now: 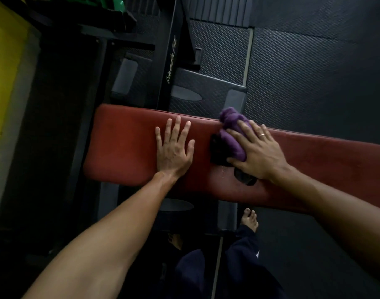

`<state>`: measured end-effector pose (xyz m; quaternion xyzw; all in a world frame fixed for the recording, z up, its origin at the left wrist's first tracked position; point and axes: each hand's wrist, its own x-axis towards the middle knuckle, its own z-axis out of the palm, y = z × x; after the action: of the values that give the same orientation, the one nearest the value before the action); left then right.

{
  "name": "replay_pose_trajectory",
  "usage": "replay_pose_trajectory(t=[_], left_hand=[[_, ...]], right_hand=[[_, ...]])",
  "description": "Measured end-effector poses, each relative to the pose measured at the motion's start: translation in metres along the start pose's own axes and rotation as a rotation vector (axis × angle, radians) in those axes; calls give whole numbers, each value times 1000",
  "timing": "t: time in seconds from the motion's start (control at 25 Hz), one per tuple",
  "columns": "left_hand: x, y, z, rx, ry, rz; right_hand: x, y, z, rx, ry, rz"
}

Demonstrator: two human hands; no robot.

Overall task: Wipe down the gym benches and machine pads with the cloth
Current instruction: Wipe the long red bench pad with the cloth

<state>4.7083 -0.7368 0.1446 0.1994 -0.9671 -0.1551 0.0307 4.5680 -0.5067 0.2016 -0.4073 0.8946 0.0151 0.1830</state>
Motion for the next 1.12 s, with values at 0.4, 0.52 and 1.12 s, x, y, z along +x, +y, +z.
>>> replay_pose_trajectory(t=[0.4,0.52,1.12], left_hand=[[-2,-2,16,123,80,10],[2,2,10,95,56,-22],[2,1,9,89,28,-22]], right_hand=[[114,-52,-29,226,-143,-139],[71,-5,-29,205,-53,-131],[48,7,-14,214,53,27]])
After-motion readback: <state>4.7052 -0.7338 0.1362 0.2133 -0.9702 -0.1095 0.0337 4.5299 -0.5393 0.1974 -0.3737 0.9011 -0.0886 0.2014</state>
